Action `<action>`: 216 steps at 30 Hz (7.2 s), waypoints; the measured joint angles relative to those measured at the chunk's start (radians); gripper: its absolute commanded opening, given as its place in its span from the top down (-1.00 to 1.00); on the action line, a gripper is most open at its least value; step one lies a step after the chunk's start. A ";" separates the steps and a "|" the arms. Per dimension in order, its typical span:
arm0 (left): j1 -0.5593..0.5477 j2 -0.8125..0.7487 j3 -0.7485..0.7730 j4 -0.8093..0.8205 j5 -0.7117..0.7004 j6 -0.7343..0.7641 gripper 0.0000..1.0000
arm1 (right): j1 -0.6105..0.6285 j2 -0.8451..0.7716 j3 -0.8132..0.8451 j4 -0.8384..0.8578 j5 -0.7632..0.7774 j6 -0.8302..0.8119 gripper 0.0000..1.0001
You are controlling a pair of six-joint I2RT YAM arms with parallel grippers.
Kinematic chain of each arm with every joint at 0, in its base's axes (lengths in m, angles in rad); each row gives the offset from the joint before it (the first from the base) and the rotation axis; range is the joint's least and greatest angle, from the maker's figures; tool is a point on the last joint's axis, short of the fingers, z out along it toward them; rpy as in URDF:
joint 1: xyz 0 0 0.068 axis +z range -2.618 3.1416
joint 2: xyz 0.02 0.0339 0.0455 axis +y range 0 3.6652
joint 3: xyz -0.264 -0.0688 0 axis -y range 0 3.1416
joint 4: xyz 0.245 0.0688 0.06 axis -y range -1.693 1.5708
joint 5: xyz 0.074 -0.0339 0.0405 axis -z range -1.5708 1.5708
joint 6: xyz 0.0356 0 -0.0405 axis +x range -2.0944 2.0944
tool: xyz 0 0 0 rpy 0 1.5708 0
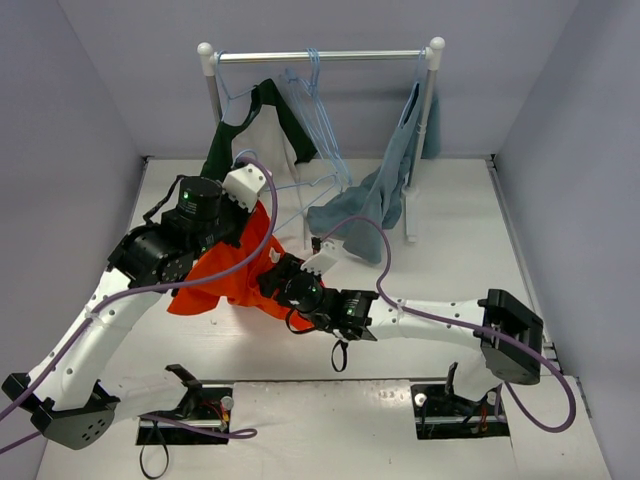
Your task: Place the t-shirt on the hanger
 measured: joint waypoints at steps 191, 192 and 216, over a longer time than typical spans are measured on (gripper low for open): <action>-0.004 -0.261 -0.490 0.563 0.676 0.141 1.00 | -0.752 -0.250 0.265 -0.827 -1.299 -1.796 0.60; -0.004 -0.259 -0.489 0.563 0.684 0.141 1.00 | -0.752 -0.250 0.266 -0.827 -1.298 -1.793 0.60; -0.012 -0.170 -0.463 0.573 0.752 0.130 1.00 | -0.667 -0.238 0.352 -0.833 -1.293 -1.742 0.70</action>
